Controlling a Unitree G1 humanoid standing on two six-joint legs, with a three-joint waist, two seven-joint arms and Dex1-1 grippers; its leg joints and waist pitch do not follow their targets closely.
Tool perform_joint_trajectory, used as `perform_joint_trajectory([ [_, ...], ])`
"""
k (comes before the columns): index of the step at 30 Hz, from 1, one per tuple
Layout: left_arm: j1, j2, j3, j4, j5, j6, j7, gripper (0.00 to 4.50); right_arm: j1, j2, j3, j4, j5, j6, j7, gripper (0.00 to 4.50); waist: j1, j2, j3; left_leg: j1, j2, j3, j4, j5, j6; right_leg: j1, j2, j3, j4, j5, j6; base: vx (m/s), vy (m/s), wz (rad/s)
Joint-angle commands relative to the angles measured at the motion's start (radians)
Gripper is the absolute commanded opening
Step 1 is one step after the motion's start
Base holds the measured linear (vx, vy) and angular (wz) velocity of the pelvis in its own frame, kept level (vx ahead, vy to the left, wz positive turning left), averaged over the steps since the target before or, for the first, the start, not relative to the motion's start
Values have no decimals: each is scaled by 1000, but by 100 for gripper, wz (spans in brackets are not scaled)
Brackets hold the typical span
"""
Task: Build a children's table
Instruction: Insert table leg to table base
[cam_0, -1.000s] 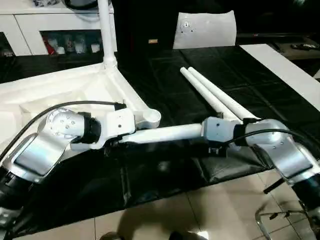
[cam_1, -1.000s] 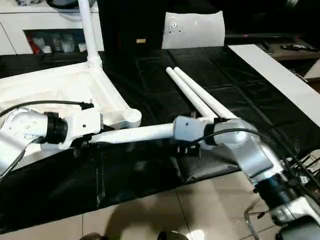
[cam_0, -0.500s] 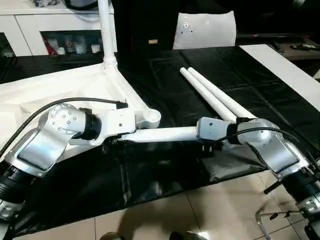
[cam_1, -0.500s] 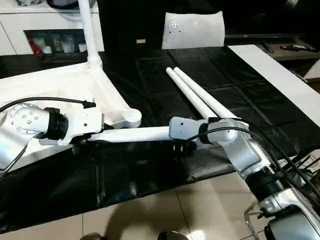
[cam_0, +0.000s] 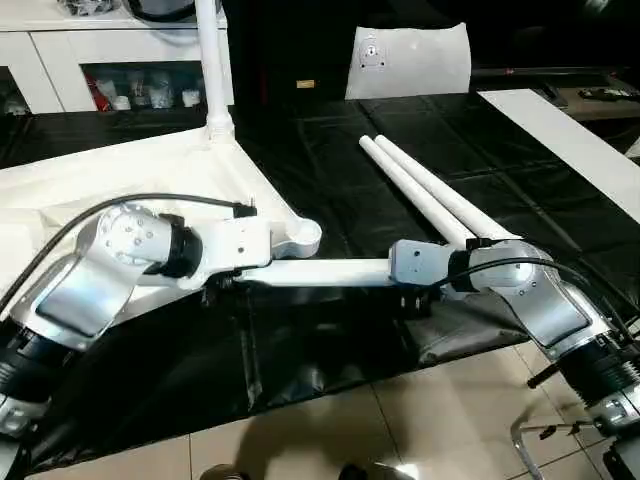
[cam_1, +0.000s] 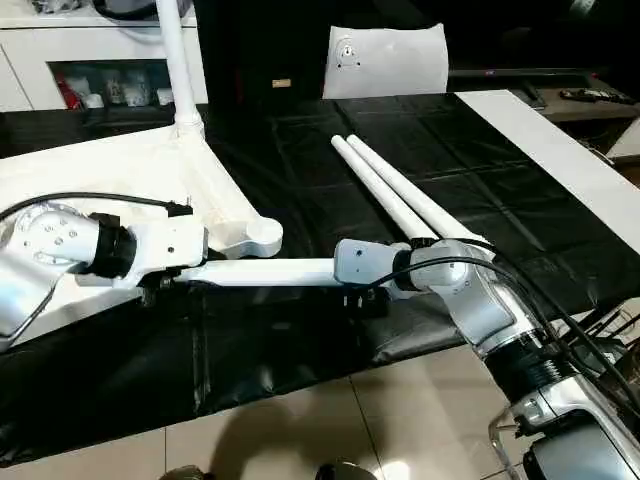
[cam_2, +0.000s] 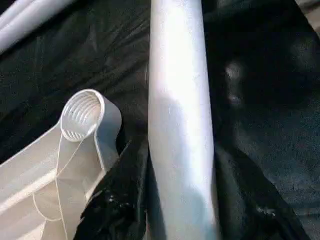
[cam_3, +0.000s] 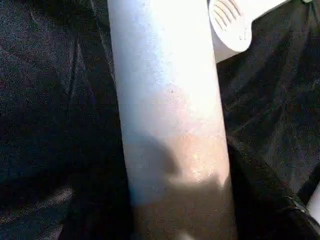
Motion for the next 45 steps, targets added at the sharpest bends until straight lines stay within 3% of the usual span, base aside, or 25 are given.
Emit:
perform_joint_trajectory([
  [1, -32, -19, 25, -28, -33, -44, -5, 162, 7, 12, -9, 20, 4, 9, 1, 199, 3, 3, -77, 0, 26, -6, -69, -237, 12, 53, -59, 63, -67, -469, -101, 0, 0, 0],
  [6, -53, -43, 53, 10, -12, -76, 39, 162, 9, 21, -21, 24, 14, 7, 1, 199, 3, 4, -79, 0, 25, -5, -68, -239, 13, 53, -58, 62, -69, -466, -102, 0, 0, 0],
  [8, -62, -60, 73, 23, -46, -76, 30, 162, 9, 21, -22, 25, 15, 6, 1, 199, 5, 5, -80, 1, 25, -5, -68, -237, 11, 55, -58, 63, -66, -452, -105, 0, 0, 0],
  [11, -71, -67, 97, 35, -78, -98, 15, 231, 10, 21, -24, 27, 15, 6, 0, 199, 6, 6, -81, 1, 24, -5, -68, -238, 12, 55, -57, 63, -64, -445, -108, 0, 0, 0],
  [15, -80, -76, 146, 43, -139, -80, -2, 254, 12, 19, -31, 24, 17, 10, 1, 191, 10, 5, -82, -1, 24, -4, -65, -230, 14, 55, -57, 63, -61, -416, -135, 0, 0, 0],
  [17, -84, -81, 181, 51, -173, -67, -5, 266, 17, 20, -39, 21, 23, 17, 0, 189, 8, 3, -78, -2, 23, -4, -66, -251, 12, 55, -55, 62, -61, -443, -124, 0, 0, 0],
  [18, -85, -90, 214, 62, -200, -68, -7, 272, 21, 22, -47, 20, 27, 21, -1, 188, 9, 2, -77, 1, 19, -2, -63, -265, 9, 53, -56, 61, -70, -510, -93, 0, 0, 0],
  [20, -88, -102, 253, 76, -227, -58, 5, 276, 27, 26, -56, 20, 36, 29, -3, 188, 8, 3, -76, 3, 18, -2, -62, -266, 7, 50, -56, 59, -75, -545, -75, 0, 0, 0],
  [22, -90, -105, 265, 79, -237, -53, 10, 297, 30, 27, -59, 18, 39, 33, -3, 188, 6, 5, -75, 4, 19, -4, -63, -282, 5, 47, -54, 58, -76, -554, -68, 0, 0, 0],
  [24, -103, -134, 322, 106, -266, -54, 65, 312, 40, 32, -72, 11, 55, 50, -10, 188, 4, 5, -75, 5, 17, -4, -61, -288, 7, 47, -53, 57, -76, -544, -70, 0, 0, 0],
  [26, -128, -177, 393, 149, -294, -39, 165, 313, 58, 46, -100, 0, 82, 88, -23, 188, 5, 3, -76, 4, 15, -2, -58, -283, 12, 46, -50, 55, -78, -539, -68, 0, 0, 0],
  [27, -149, -198, 436, 185, -285, -39, 254, 313, 69, 68, -139, -10, 107, 150, -60, 188, 7, 4, -77, 7, 15, -3, -58, -284, 12, 45, -51, 54, -78, -540, -68, 0, 0, 0],
  [28, -168, -217, 479, 216, -281, -19, 335, 313, 77, 88, -174, -19, 132, 203, -92, 188, 5, 2, -76, 2, 13, -3, -58, -281, 14, 47, -44, 53, -75, -531, -63, 0, 0, 0],
  [29, -168, -217, 479, 216, -281, -19, 335, 313, 77, 88, -174, -19, 132, 203, -92, 188, 5, 1, -78, 3, 12, -4, -57, -277, 13, 47, -44, 51, -76, -529, -62, 0, 0, 0],
  [30, -182, -235, 527, 240, -286, -6, 408, 313, 86, 108, -208, -36, 158, 247, -120, 188, 5, 3, -78, 2, 12, -5, -58, -267, 12, 48, -45, 50, -78, -525, -53, 0, 0, 0],
  [31, -184, -246, 558, 243, -291, 6, 457, 313, 94, 124, -230, -56, 179, 278, -137, 188, 6, 11, -76, 5, 13, -6, -58, -270, 11, 46, -46, 50, -77, -521, -55, 0, 0, 0],
  [36, -167, -295, 647, 240, -274, 74, 656, 313, 137, 194, -320, -136, 247, 398, -228, 188, 5, 5, -78, 2, 14, -4, -61, -242, 19, 47, -46, 52, -72, -475, -67, 0, 0, 0],
  [41, -84, -349, 667, 160, -245, 123, 758, 313, 178, 294, -408, -239, 326, 486, -331, 188, 2, 18, -77, 4, 19, -7, -67, -247, 13, 45, -48, 53, -75, -463, -65, 0, 0, 0],
  [43, 17, -421, 680, 49, -253, 191, 834, 313, 205, 406, -503, -343, 420, 616, -445, 188, -2, 18, -76, 3, 24, -8, -70, -245, 12, 45, -50, 57, -71, -437, -84, 0, 0, 0],
  [45, 107, -463, 663, -40, -233, 215, 882, 313, 236, 450, -527, -420, 458, 652, -485, 188, 0, 16, -77, 2, 23, -9, -71, -251, 12, 44, -48, 54, -74, -447, -69, 0, 0, 0],
])
